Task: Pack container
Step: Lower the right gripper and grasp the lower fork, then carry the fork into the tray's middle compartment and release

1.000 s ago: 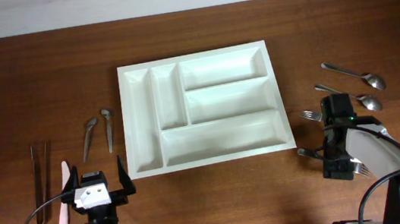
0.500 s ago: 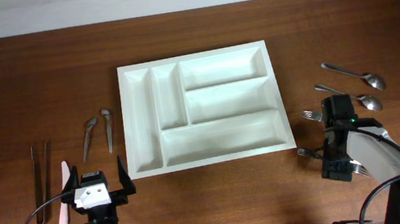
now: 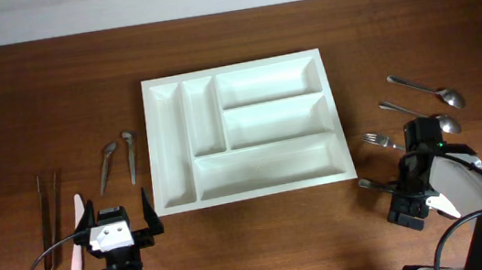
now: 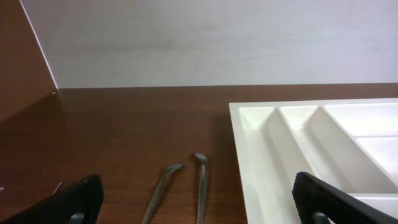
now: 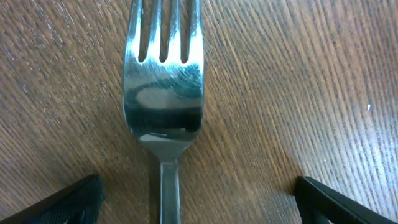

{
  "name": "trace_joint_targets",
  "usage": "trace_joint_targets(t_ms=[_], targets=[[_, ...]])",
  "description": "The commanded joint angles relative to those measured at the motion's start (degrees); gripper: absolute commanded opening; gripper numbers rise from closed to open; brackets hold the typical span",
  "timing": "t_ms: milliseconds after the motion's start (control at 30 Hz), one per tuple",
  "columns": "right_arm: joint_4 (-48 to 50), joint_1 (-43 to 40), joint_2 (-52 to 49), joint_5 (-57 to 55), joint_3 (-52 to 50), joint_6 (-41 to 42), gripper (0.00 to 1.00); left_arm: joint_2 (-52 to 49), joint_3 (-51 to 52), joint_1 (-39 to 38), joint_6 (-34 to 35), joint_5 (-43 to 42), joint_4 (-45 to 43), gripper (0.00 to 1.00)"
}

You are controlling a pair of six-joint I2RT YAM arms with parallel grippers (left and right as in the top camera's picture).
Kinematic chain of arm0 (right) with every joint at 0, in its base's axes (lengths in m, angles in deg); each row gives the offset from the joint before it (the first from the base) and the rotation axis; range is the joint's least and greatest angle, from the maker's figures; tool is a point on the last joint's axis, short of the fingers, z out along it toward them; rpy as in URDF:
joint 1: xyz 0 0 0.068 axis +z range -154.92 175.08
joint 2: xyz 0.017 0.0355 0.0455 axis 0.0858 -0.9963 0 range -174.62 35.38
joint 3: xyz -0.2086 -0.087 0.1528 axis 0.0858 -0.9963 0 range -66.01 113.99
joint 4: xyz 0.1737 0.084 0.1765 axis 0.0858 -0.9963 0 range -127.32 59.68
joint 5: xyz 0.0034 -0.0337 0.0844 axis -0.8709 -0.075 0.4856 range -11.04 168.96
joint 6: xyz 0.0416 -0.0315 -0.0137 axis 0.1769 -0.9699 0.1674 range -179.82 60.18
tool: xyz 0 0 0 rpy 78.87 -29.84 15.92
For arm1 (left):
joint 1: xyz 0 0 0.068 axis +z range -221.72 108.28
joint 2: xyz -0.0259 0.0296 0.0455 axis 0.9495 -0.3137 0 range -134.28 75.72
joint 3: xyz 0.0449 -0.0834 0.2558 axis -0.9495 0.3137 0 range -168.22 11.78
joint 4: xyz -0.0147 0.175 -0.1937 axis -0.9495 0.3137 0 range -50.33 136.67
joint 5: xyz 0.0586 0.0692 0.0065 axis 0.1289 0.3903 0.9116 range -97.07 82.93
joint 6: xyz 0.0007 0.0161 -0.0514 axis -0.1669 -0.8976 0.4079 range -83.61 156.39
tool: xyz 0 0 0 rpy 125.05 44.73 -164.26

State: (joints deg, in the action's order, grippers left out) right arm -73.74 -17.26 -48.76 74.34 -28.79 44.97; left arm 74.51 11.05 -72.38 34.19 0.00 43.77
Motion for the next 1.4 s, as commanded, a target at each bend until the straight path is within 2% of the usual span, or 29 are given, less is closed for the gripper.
trace_joint_targets(t_ms=[0, 33, 100, 333, 433, 533, 667, 900, 1100, 1200, 1367], targets=[[-0.4, -0.4, -2.5, 2.2, -3.4, 0.0, 0.99, 0.4, 0.2, 0.4, -0.7, 0.0, 0.2, 0.99], [-0.6, -0.4, -2.5, 1.8, -3.5, 0.0, 0.92, 0.4, 0.2, 0.4, -0.7, 0.0, 0.2, 0.99], [-0.9, -0.4, -2.5, 1.3, -3.5, 0.0, 0.84, 0.4, 0.1, 0.4, -0.7, 0.0, 0.2, 0.99], [-0.8, -0.4, -2.5, 0.0, -3.5, -1.4, 0.33, 0.4, 0.1, 0.4, -0.7, 0.0, 0.2, 0.99], [-0.8, -0.4, -2.5, -1.4, -3.5, -2.6, 0.16, 0.4, 0.1, 0.4, -0.7, 0.0, 0.2, 0.99], [-0.8, -0.4, -2.5, -1.9, -3.5, -2.6, 0.15, 0.4, 0.2, 0.4, -0.7, 0.0, 0.2, 0.99], [-0.7, -0.4, -2.5, -3.5, -3.4, -4.0, 0.04, 0.4, 0.1, 0.4, -0.7, 0.0, 0.2, 0.99], [-2.0, -0.4, -2.5, -5.3, -0.1, -9.0, 0.04, 0.4, 0.2, 0.4, -0.7, 0.0, 0.2, 0.99], [-13.6, -0.4, -2.5, -5.5, 14.0, -10.4, 0.04, 0.4, 0.2, 0.4, -0.7, 0.0, 0.2, 0.99], [-15.5, -0.1, -2.5, -4.9, 21.2, -15.7, 0.03, 0.4, 0.1, 0.4, -0.7, 0.0, 0.2, 0.99], [-16.6, 4.2, -2.5, -1.1, 31.6, -16.3, 0.04, 0.4, 0.1, 0.4, -0.7, 0.0, 0.2, 0.99]])
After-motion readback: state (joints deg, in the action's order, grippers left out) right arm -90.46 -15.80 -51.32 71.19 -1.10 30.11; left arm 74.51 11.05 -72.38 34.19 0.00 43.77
